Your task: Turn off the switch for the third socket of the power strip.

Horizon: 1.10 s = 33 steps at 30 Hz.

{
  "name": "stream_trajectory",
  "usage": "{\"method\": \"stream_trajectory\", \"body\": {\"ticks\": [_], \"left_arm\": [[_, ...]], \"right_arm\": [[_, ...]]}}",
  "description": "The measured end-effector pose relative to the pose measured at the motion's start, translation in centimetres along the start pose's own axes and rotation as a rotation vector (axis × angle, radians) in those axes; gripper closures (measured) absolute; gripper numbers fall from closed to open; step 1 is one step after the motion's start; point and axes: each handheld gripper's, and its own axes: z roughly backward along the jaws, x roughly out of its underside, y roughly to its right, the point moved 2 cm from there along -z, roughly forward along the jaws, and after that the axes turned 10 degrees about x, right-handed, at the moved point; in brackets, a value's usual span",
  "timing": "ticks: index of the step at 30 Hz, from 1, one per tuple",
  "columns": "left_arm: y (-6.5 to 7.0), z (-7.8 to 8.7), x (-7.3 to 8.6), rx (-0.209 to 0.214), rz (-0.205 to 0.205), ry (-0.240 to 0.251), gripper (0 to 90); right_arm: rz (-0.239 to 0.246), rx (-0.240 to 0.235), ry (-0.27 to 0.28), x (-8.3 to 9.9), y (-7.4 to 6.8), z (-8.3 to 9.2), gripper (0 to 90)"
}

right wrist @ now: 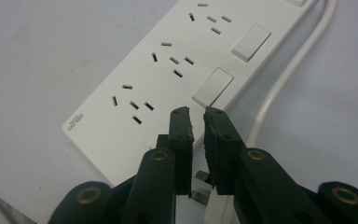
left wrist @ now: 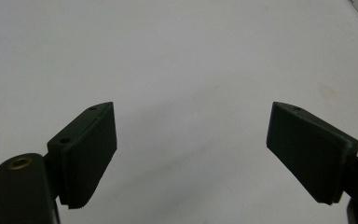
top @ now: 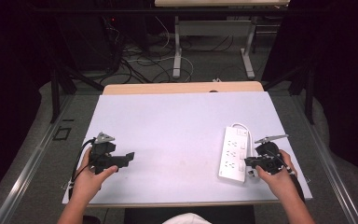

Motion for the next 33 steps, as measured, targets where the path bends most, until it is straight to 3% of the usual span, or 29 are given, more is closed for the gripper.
{"method": "stream_trajectory", "body": {"ticks": [9,19,33], "left_arm": [[0.0,0.1,0.0,0.002,0.010,0.002,16.5],[-0.1,0.0,0.1,0.007,0.009,-0.002,16.5],[-0.2,0.0,0.1,0.005,0.008,-0.004,16.6]], "right_arm": [[0.023,-0.044,-0.015,0.1,-0.8,-0.7,89.5],[0.031,-0.050,-0.056,0.2,-1.6,-1.0,90.0],[0.054,-0.062,-0.068,0.3,-1.8,-1.4,90.0]]}}
